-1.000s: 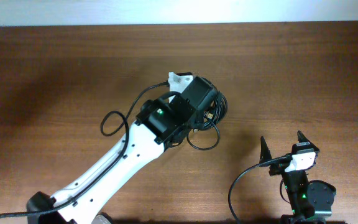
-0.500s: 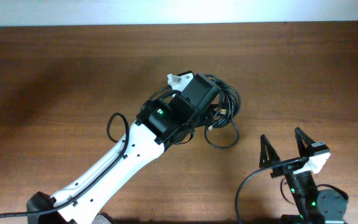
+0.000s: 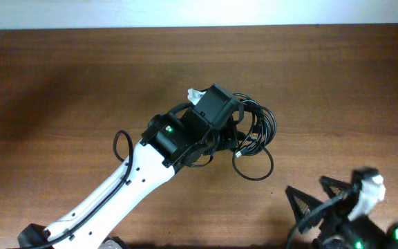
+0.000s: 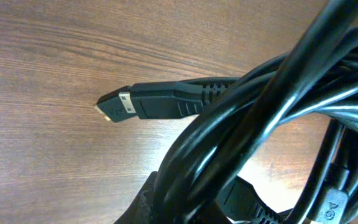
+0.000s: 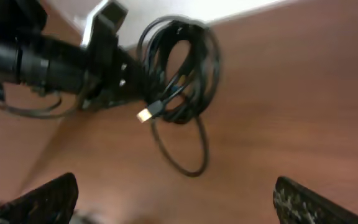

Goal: Untangle cables

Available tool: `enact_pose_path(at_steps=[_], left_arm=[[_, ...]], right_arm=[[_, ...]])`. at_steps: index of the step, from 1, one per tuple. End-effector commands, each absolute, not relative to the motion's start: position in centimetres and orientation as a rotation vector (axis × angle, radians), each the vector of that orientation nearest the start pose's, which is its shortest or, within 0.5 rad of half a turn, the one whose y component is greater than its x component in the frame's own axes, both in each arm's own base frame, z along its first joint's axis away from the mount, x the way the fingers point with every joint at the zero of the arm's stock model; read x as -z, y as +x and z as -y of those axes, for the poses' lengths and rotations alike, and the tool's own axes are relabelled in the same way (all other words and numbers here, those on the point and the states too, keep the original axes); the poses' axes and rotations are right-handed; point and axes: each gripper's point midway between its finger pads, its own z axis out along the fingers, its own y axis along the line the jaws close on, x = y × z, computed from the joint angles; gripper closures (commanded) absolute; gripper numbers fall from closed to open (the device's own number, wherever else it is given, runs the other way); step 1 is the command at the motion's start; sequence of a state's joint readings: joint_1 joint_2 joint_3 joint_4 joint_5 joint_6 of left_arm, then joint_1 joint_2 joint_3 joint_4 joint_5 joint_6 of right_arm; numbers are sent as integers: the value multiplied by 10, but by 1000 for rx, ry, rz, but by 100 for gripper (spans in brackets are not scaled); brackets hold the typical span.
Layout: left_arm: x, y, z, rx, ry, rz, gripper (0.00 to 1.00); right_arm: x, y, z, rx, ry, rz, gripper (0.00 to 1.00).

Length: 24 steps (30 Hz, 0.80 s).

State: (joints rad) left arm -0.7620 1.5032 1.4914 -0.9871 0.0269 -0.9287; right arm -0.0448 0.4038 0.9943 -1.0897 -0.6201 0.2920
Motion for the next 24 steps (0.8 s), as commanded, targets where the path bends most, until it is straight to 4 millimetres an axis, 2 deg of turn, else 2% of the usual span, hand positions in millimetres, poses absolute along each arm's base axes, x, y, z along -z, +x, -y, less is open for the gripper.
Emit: enact_pose_path(at_steps=[1,4,5,6,8,10,12,13,15,17,19,21,23,24], left_arm=[[-248,264,276,746,-194,-2695,100],[-249,258,281,793,-176,-2718,100],[-249,258,281,793,-176,-2717,100],[-249,258,281,793,-176,-2717,100],[-251,258,281,799,-174,-2711,100],[-260,256,279,822,-170,-2686,100],[-270,255,277,846,-165,-2658,100],[-278,254,277,873,-159,-2629,100],[-288,257,279,908,-152,-2587,100],[-294,261,283,934,-147,-2555,100],[-298,264,286,950,-144,-2533,100],[-301,268,285,944,-152,-2507,100],[-300,273,281,910,-170,-2492,100],[-300,276,279,889,-182,-2481,100]], right_arm=[[-306,146,-125,-1095,-120,-2158,1],[-296,163,-131,-1210,-88,-2246,0],[-295,165,-134,-1255,-89,-2258,6],[-294,167,-134,-1257,-82,-2268,8],[-286,174,-133,-1198,-185,-2267,9],[-278,181,-129,-1158,-168,-2301,12],[-273,186,-126,-1140,-151,-2324,23],[-269,190,-126,-1144,-139,-2343,35],[-265,194,-126,-1154,-124,-2365,36],[-263,195,-128,-1191,-123,-2378,58],[-263,194,-129,-1202,-123,-2382,64],[-262,193,-129,-1201,-127,-2385,87],[-259,191,-128,-1191,-113,-2404,96],[-257,190,-127,-1185,-123,-2411,96]])
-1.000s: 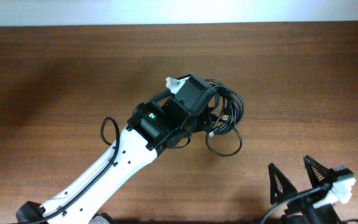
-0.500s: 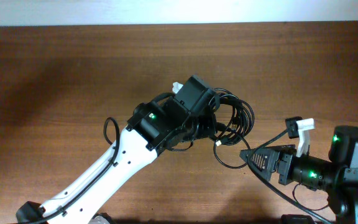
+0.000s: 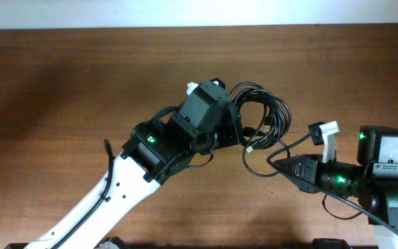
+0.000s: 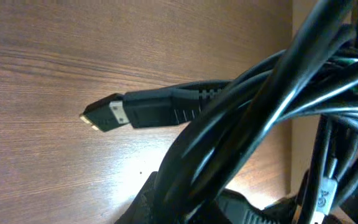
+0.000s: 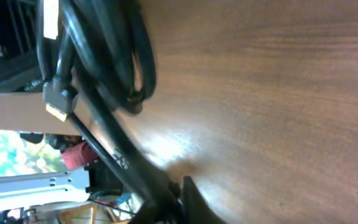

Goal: Untangle cables

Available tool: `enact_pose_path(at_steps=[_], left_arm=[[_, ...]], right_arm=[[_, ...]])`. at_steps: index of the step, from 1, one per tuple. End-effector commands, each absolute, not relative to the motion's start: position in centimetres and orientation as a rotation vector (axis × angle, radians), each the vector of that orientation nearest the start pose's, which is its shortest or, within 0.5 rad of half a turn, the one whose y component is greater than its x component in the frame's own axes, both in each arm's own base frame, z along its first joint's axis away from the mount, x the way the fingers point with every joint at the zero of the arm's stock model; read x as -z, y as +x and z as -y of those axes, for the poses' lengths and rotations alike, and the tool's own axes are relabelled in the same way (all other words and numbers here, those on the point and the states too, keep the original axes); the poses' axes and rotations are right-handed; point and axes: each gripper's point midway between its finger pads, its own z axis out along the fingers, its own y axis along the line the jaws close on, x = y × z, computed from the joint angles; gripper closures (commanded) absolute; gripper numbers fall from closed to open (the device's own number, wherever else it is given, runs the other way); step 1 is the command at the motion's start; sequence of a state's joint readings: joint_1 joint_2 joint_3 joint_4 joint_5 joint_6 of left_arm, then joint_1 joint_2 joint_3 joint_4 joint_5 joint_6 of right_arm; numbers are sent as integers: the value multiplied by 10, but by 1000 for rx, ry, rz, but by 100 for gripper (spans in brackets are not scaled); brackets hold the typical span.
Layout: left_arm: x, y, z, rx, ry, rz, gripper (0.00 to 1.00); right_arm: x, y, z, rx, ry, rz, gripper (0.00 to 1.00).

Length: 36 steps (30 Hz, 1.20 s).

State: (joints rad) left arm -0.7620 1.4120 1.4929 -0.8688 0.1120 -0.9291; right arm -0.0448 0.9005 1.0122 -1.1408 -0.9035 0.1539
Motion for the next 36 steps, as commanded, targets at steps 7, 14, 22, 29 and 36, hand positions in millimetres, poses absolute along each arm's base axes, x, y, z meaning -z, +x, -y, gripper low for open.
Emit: enact_pose_path(at_steps=[7,14,22,29,36], left_arm=[[-303,296,231,595,-323,-2362,100],[-304,283,175,324,-388,-2334,100],[-319,265,146,194,-201,-2314,100],[-316,258,159,97,275,-2332,100],[-329,228,228,354,1063,-2069,100]], right_arm=[[-244,183,-120,-1117,-86,-2491,96],[-244,184,-120,-1114,-89,-2485,96],[-244,184,-120,-1105,-118,-2477,20],[-246,186,-120,-1052,-263,-2427,18],[-294,184,-134,-1094,-492,-2207,18]])
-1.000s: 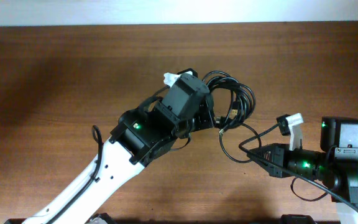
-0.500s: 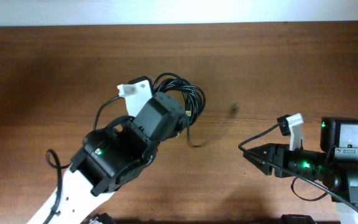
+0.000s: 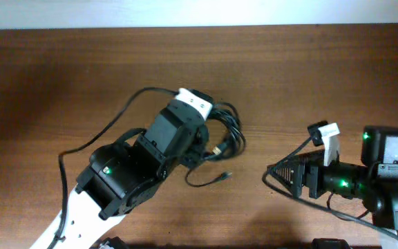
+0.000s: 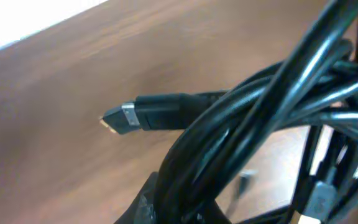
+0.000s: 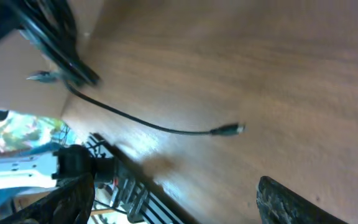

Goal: Untangle cables

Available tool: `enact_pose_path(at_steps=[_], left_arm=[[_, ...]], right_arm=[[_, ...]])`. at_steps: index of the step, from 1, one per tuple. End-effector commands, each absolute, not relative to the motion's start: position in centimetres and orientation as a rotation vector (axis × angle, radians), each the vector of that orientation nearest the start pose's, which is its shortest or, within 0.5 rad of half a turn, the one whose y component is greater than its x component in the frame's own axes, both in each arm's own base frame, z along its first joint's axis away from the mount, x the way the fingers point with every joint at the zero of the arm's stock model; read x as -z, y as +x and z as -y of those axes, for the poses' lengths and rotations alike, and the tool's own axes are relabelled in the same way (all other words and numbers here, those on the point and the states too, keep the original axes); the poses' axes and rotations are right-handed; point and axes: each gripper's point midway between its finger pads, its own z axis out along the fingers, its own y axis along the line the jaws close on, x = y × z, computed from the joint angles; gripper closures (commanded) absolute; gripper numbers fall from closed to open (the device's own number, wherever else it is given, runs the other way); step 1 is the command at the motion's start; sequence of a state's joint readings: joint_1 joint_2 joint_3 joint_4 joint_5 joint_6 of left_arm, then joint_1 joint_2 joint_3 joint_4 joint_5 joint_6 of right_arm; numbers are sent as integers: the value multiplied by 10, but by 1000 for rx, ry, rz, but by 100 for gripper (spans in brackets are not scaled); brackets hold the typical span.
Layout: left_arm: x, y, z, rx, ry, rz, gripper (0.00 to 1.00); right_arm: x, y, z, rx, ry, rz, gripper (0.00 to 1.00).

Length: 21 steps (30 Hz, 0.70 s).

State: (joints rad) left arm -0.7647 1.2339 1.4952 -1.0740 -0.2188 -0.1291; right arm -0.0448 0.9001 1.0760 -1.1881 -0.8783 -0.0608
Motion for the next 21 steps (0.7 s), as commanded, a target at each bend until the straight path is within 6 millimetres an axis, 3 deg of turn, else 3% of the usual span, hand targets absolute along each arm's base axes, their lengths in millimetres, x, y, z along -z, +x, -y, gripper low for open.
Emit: enact_pose_path(at_steps=[1,6,16,19,21], left_arm=[[-332,218,240,418,1181,-1999,100],[-338,201,256,530,1332,-1872,100],[-352,211,262,554,1231,-1863,100],[-349,228,249,487,1052,-1976,100],[-349,227,249,495,1039,-1985,100]], right_arm=[[-302,183,-134,-1079,-512,-2180,18],[-335,175,-135,-975,-637,-2041,18],[-339,171,-137,-998,-647,-2026,18],[-338,170,-137,-1001,-644,-2033,18],[-338,170,-137,-1002,-644,-2033,18]])
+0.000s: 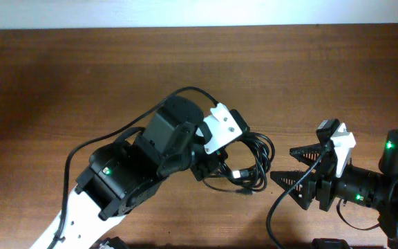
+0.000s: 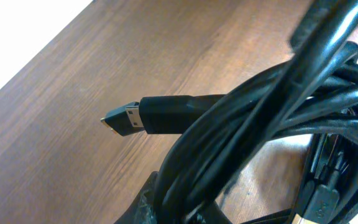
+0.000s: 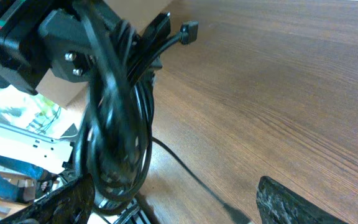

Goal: Untangle cables

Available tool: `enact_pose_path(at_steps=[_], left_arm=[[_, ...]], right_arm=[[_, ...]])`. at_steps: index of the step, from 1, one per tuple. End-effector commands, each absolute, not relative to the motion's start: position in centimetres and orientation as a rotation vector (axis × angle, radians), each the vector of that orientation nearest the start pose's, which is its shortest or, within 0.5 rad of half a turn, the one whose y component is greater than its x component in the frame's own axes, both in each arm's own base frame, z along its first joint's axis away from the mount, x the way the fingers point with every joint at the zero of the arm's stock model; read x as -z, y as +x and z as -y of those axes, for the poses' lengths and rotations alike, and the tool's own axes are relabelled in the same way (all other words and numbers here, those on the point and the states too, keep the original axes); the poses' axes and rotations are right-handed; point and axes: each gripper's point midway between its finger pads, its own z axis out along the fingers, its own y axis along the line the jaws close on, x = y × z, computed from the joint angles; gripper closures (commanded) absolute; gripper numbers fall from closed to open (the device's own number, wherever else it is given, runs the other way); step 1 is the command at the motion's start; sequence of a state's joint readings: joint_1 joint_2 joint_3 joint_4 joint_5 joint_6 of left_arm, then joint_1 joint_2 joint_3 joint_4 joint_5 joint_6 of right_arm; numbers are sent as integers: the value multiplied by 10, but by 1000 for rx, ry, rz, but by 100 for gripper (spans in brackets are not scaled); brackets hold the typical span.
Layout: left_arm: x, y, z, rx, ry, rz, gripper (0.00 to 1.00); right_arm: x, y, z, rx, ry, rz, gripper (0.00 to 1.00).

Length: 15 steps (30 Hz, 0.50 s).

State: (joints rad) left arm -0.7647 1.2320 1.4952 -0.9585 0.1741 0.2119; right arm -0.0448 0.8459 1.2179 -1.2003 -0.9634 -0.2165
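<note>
A tangled bundle of black cables (image 1: 249, 164) hangs from my left gripper (image 1: 211, 164), which is shut on it near the table's middle. Up close, the thick strands (image 2: 247, 124) cross the left wrist view, and a plug with a gold tip (image 2: 124, 119) sticks out to the left. A thin cable end (image 1: 242, 191) trails below the bundle. My right gripper (image 1: 289, 168) stands open just right of the bundle, holding nothing. From that wrist, the bundle (image 3: 118, 118) hangs at the left and a thin strand (image 3: 191, 174) runs between the fingers (image 3: 294, 202).
The brown wooden table (image 1: 61, 83) has a white wall along its far edge. The left arm's white link (image 1: 81, 218) reaches in from the bottom left. The right arm's body (image 1: 392, 187) sits at the bottom right.
My left gripper has turned and carried the bundle to the right, closer to the right gripper. The right gripper is still open, in about the same place.
First my left gripper held the bundle at the middle while the right gripper was open at the bottom right. Then the right gripper was shut on a strand by the bundle. Later it was open, a thin cable end lay free, and the bundle sat further left; now it is back right.
</note>
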Motion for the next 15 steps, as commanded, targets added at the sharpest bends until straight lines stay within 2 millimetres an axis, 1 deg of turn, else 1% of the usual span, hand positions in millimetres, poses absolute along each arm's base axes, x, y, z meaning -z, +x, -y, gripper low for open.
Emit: enact_pose_path(at_steps=[1,3,9,12,15], left_arm=[[-349,228,249,504,1023,-1995,100],[-349,227,250,507,1024,-1994,100],[-355,201,271,728,1137,-1940,100],[-356,197,273,755,1150,-1933,100],[-359,187,279,826,1193,-1908,100]], right_arm=[[-338,170,-137,-1002,-643,-2034,18],[-338,170,-137,-1002,-643,-2034,18],[-339,172,-137,-994,-649,-2023,18],[-341,174,-136,-982,-653,-2012,18],[-343,178,-136,-961,-661,-1992,18]])
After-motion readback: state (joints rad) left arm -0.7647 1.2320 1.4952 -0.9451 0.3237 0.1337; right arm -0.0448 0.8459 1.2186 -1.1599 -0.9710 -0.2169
